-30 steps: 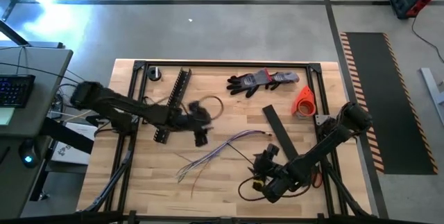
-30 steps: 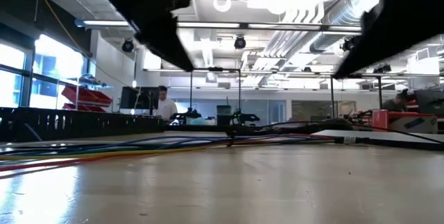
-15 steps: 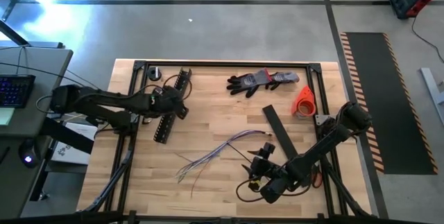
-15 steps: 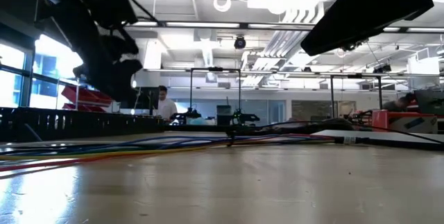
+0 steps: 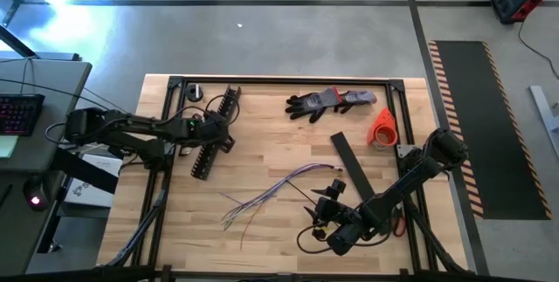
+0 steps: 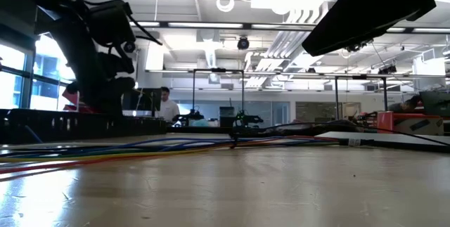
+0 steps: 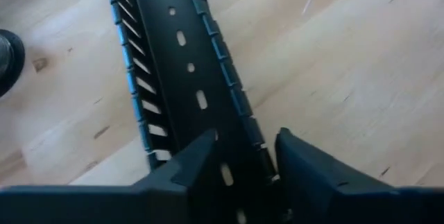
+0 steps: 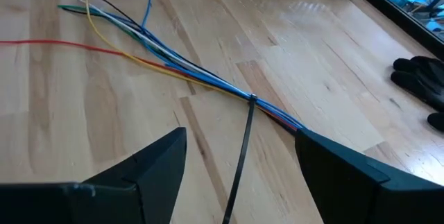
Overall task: Ziptie cables
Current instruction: Move the cable duct to the center of the table, then put the zip tied cable wires into black cable duct
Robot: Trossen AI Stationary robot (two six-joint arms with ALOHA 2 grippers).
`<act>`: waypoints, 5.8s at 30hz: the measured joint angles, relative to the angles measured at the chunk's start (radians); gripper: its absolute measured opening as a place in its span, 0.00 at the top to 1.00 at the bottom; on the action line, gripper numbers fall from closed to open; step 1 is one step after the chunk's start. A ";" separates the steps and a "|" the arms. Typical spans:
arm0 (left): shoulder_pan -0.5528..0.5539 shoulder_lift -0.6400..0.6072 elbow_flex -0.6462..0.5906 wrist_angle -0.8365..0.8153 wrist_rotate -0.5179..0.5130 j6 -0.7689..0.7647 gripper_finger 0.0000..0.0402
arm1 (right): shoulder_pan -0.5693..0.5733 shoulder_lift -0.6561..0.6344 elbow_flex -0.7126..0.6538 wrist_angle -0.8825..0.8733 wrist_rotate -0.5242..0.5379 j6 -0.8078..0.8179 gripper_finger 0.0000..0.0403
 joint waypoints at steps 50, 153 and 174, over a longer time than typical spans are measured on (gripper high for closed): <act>-0.452 0.353 0.152 0.620 0.217 0.085 0.81 | -0.442 -0.275 -0.334 -0.047 -0.637 -0.503 0.37; -0.712 0.551 0.240 1.061 -0.063 0.461 0.44 | -0.102 -0.303 0.545 -0.542 -0.315 -0.694 1.00; -0.667 0.758 0.394 1.174 0.090 0.554 0.75 | -0.099 -0.303 0.544 -0.541 -0.315 -0.685 1.00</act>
